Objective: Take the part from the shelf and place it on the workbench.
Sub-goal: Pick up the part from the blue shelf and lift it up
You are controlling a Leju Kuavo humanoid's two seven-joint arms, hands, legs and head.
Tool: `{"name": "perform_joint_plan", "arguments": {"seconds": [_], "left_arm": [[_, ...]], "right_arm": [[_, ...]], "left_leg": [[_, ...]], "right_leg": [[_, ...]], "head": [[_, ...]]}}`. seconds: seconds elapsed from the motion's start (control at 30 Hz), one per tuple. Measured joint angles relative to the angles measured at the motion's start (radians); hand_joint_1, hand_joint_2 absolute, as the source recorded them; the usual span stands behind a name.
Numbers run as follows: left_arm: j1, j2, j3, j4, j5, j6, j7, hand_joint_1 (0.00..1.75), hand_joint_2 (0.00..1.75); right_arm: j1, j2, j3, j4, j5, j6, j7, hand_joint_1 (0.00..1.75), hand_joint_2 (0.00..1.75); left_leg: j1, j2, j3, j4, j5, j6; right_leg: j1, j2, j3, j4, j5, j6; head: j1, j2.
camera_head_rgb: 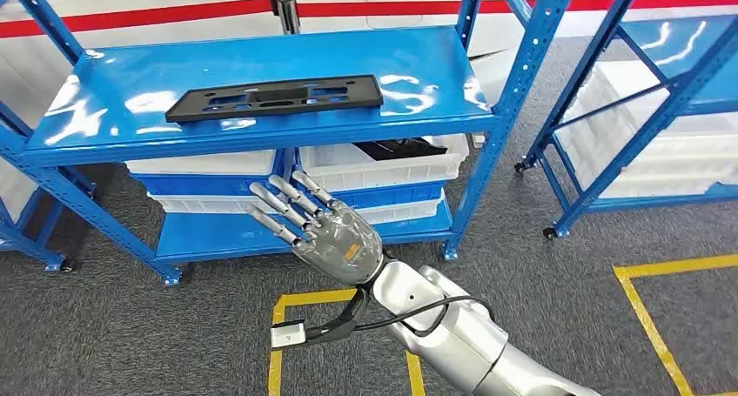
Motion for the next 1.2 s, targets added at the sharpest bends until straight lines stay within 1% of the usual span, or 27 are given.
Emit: {"name": "perform_joint_plan", "arguments": {"seconds": [0.07,0.1,0.13,0.17,0.2,0.23,0.27,0.3,0.4,0.47,0.5,0.57,0.6,0.63,0.67,0.73,0.77,0.8,0.87,0.93,0.97,1.0,1.03,1.1,1.13,1.17,1.2], "left_arm": [[0.000,0.000,-0.002,0.000,0.000,0.000,0.000,0.00,0.00],[0.001,-0.001,-0.003,0.000,0.000,0.000,0.000,0.00,0.00],[0.002,-0.001,-0.004,0.000,0.000,0.000,0.000,0.00,0.00],[0.002,-0.002,-0.004,0.000,0.001,0.000,0.001,0.00,0.00],[0.003,-0.002,-0.004,0.000,0.001,0.000,0.001,0.00,0.00],[0.003,-0.002,-0.004,0.000,0.001,0.000,0.000,0.00,0.00],[0.002,-0.002,-0.004,0.000,0.002,0.000,0.000,0.00,0.00],[0.002,-0.001,-0.004,0.000,0.002,0.000,-0.001,0.00,0.00],[0.001,-0.002,-0.005,0.000,0.004,0.000,-0.003,0.00,0.00],[0.000,-0.003,-0.005,0.000,0.004,0.000,-0.003,0.00,0.00],[-0.001,-0.003,-0.005,0.000,0.004,0.000,-0.004,0.00,0.00],[0.000,-0.003,-0.005,0.000,0.005,0.001,-0.004,0.00,0.00],[0.001,-0.003,-0.005,0.000,0.006,0.001,-0.005,0.00,0.00],[0.003,-0.003,-0.005,0.000,0.008,0.002,-0.005,0.00,0.00],[0.004,-0.003,-0.005,0.000,0.009,0.002,-0.005,0.00,0.00],[0.005,-0.002,-0.005,0.000,0.011,0.003,-0.006,0.00,0.00],[0.005,-0.002,-0.005,0.000,0.012,0.003,-0.006,0.00,0.00],[0.004,-0.002,-0.005,0.000,0.012,0.003,-0.007,0.00,0.00],[0.004,-0.002,-0.004,0.001,0.012,0.003,-0.010,0.00,0.00],[0.006,-0.003,-0.004,0.001,0.012,0.003,-0.012,0.00,0.00],[0.007,-0.004,-0.004,0.001,0.012,0.003,-0.012,0.00,0.00],[0.007,-0.005,-0.005,0.001,0.012,0.002,-0.013,0.00,0.00],[0.007,-0.005,-0.005,0.001,0.012,0.002,-0.014,0.00,0.00],[0.006,-0.005,-0.005,0.001,0.012,0.001,-0.014,0.00,0.00],[0.007,-0.005,-0.005,0.001,0.012,0.001,-0.014,0.00,0.00],[0.008,-0.006,-0.005,0.001,0.012,0.001,-0.014,0.00,0.00],[0.008,-0.006,-0.005,0.001,0.012,0.001,-0.014,0.00,0.00]], "right_arm": [[0.006,-0.002,0.000,0.000,0.000,0.000,0.000,0.00,1.75],[0.011,-0.004,0.000,0.000,0.001,0.000,0.000,0.00,1.75],[0.015,-0.006,-0.001,0.000,0.002,0.000,0.000,0.00,1.75],[0.017,-0.008,-0.001,0.001,0.002,0.000,0.000,0.00,1.75],[0.017,-0.008,-0.001,0.001,0.003,-0.001,0.000,0.00,1.75],[0.016,-0.008,-0.001,0.002,0.004,-0.002,0.000,0.00,1.75],[0.016,-0.007,-0.001,0.003,0.004,-0.004,0.000,0.00,1.75],[0.015,-0.006,-0.002,0.004,0.005,-0.006,-0.001,0.00,1.75],[0.013,-0.002,-0.003,0.007,0.005,-0.010,-0.001,0.00,1.75],[0.011,0.003,-0.004,0.007,0.006,-0.012,-0.002,0.00,1.75],[0.010,0.006,-0.004,0.007,0.006,-0.013,-0.002,0.00,1.75],[0.009,0.010,-0.004,0.009,0.007,-0.014,-0.002,0.00,1.75],[0.010,0.011,-0.003,0.011,0.007,-0.014,-0.002,0.00,1.75],[0.011,0.012,-0.003,0.013,0.007,-0.014,-0.002,0.00,1.75],[0.013,0.014,-0.003,0.015,0.008,-0.014,-0.003,0.00,1.75],[0.013,0.022,-0.002,0.018,0.008,-0.014,-0.004,0.00,1.75],[0.012,0.027,-0.002,0.018,0.008,-0.014,-0.004,0.00,1.75],[0.012,0.030,-0.002,0.019,0.006,-0.015,-0.004,0.00,1.75],[0.012,0.034,-0.003,0.020,-0.005,-0.016,-0.005,0.00,1.75],[0.012,0.037,-0.005,0.019,-0.027,-0.016,-0.009,0.00,1.75],[0.011,0.039,-0.006,0.019,-0.039,-0.015,-0.012,0.00,1.75],[0.010,0.039,-0.007,0.019,-0.049,-0.015,-0.015,0.00,1.75],[0.010,0.039,-0.008,0.019,-0.057,-0.015,-0.018,0.00,1.75],[0.016,0.035,-0.011,0.019,-0.067,-0.015,-0.022,0.00,1.75],[0.021,0.032,-0.012,0.019,-0.069,-0.015,-0.023,0.00,1.75],[0.024,0.031,-0.014,0.019,-0.070,-0.015,-0.024,0.00,1.75],[0.026,0.030,-0.016,0.018,-0.071,-0.015,-0.025,0.00,1.75]], "left_leg": [[0.001,0.000,0.003,0.000,-0.005,-0.002],[0.003,0.000,0.007,0.001,-0.009,-0.005],[0.005,-0.001,0.013,0.001,-0.015,-0.009],[0.009,-0.001,0.020,0.003,-0.022,-0.015],[0.012,-0.002,0.029,0.005,-0.031,-0.022],[0.014,-0.002,0.036,0.009,-0.041,-0.031],[0.014,-0.002,0.040,0.013,-0.051,-0.040],[0.013,-0.002,0.042,0.017,-0.059,-0.047],[0.021,-0.001,0.047,0.016,-0.071,-0.063],[0.027,0.000,0.031,0.056,-0.094,-0.072],[0.029,0.000,0.004,0.108,-0.116,-0.075],[0.029,-0.001,-0.077,0.248,-0.161,-0.077],[0.029,-0.001,-0.115,0.299,-0.167,-0.077],[0.029,-0.001,-0.138,0.316,-0.153,-0.074],[0.028,-0.001,-0.141,0.291,-0.119,-0.070],[0.024,-0.002,-0.102,0.166,-0.030,-0.056],[0.020,-0.003,-0.079,0.108,-0.004,-0.049],[0.015,-0.003,-0.061,0.070,0.006,-0.045],[0.007,-0.003,-0.048,0.050,-0.003,-0.040],[0.009,-0.003,-0.034,0.033,-0.003,-0.033],[0.011,-0.002,-0.024,0.023,-0.002,-0.028],[0.014,-0.001,-0.013,0.015,-0.002,-0.023],[0.012,0.000,-0.007,0.012,-0.005,-0.020],[0.011,-0.001,0.001,0.011,-0.013,-0.016],[0.011,-0.003,0.007,0.011,-0.019,-0.016],[0.010,-0.004,0.014,0.011,-0.025,-0.017],[0.011,-0.005,0.023,0.011,-0.031,-0.019]], "right_leg": [[-0.005,-0.001,-0.040,0.059,-0.011,0.005],[-0.011,-0.001,-0.069,0.095,-0.012,0.013],[-0.017,-0.003,-0.080,0.095,0.004,0.025],[-0.023,-0.005,-0.071,0.056,0.034,0.040],[-0.030,-0.010,-0.046,-0.012,0.072,0.055],[-0.034,-0.015,-0.017,-0.080,0.103,0.064],[-0.036,-0.017,0.006,-0.132,0.123,0.065],[-0.036,-0.018,0.020,-0.160,0.131,0.060],[-0.032,-0.010,0.027,-0.166,0.122,0.032],[-0.034,-0.008,0.038,-0.169,0.115,0.017],[-0.035,-0.007,0.044,-0.170,0.110,0.009],[-0.030,-0.007,0.055,-0.169,0.101,-0.003],[-0.027,-0.006,0.060,-0.169,0.096,-0.006],[-0.025,-0.004,0.067,-0.169,0.090,-0.009],[-0.023,-0.002,0.076,-0.169,0.084,-0.009],[-0.020,0.003,0.094,-0.170,0.071,-0.006],[-0.017,0.004,0.100,-0.171,0.066,-0.002],[-0.016,0.005,0.103,-0.172,0.061,0.003],[-0.014,0.004,0.104,-0.176,0.055,0.013],[-0.014,-0.001,0.103,-0.173,0.049,0.023],[-0.014,-0.004,0.094,-0.152,0.039,0.024],[-0.013,-0.006,0.072,-0.109,0.023,0.023],[-0.014,-0.008,0.038,-0.045,0.002,0.019],[-0.014,-0.008,-0.047,0.086,-0.029,0.018],[-0.014,-0.008,-0.073,0.113,-0.026,0.023],[-0.015,-0.008,-0.078,0.101,-0.007,0.031],[-0.015,-0.009,-0.063,0.050,0.027,0.039]], "head": [[0.000,0.000],[0.000,0.000],[0.000,0.000],[0.000,0.000],[0.001,0.000],[0.002,0.000],[0.003,0.000],[0.002,0.000],[-0.001,0.000],[-0.004,0.000],[-0.006,0.000],[-0.008,0.000],[-0.008,0.000],[-0.008,0.000],[-0.008,0.000],[-0.007,0.000],[-0.007,0.000],[-0.007,0.000],[-0.008,0.000],[-0.007,0.000],[-0.007,0.000],[-0.006,0.000],[-0.005,0.000],[-0.004,0.000],[-0.005,0.000],[-0.004,0.000],[-0.004,0.000]]}}
